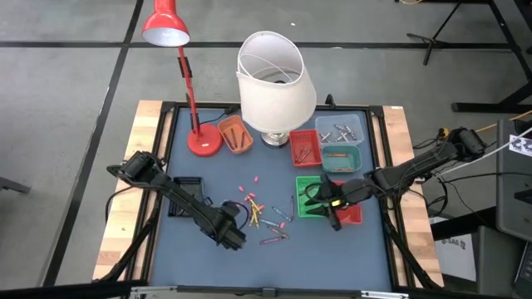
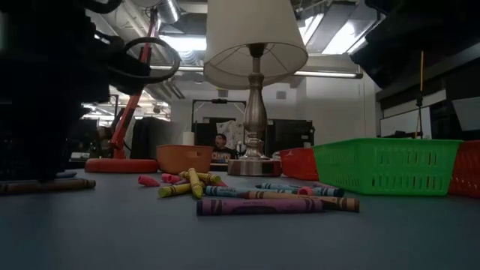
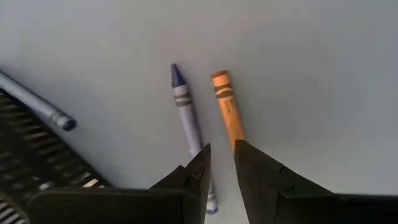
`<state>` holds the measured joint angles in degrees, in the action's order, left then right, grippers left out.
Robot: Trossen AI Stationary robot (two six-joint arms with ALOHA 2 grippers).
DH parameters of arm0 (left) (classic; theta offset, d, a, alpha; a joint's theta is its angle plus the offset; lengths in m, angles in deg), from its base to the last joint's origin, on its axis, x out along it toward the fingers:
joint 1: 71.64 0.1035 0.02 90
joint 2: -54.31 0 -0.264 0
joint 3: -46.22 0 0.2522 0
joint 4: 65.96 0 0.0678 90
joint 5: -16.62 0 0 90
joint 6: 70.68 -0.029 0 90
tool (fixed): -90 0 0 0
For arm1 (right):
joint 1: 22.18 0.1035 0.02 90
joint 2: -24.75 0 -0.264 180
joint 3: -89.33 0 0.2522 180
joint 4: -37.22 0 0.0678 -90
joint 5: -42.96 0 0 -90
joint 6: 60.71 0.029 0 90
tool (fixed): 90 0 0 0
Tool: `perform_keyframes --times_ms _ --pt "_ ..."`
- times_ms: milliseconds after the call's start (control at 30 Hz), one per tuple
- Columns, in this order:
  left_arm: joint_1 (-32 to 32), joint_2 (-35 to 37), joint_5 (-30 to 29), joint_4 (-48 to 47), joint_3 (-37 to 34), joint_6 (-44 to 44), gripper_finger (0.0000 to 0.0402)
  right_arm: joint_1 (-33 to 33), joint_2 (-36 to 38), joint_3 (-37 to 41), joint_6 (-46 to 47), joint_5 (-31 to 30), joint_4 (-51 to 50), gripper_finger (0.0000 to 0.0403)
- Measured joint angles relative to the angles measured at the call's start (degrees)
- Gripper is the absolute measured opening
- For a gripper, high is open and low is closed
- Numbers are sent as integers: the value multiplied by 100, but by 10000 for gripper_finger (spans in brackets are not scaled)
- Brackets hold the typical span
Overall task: Sort crayons
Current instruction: Put the brown crayon into the top dark orange bin
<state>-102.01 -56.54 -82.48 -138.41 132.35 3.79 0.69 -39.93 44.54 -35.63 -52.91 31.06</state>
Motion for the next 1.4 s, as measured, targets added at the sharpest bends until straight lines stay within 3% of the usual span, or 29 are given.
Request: perform_keyframes --times_ms 1033,1400 --pt "37 -174 66 1597 -84 -414 66 0 -50 0 4 18 256 131" --pt "85 -207 98 1593 -90 -460 6 0 -49 0 11 61 298 131"
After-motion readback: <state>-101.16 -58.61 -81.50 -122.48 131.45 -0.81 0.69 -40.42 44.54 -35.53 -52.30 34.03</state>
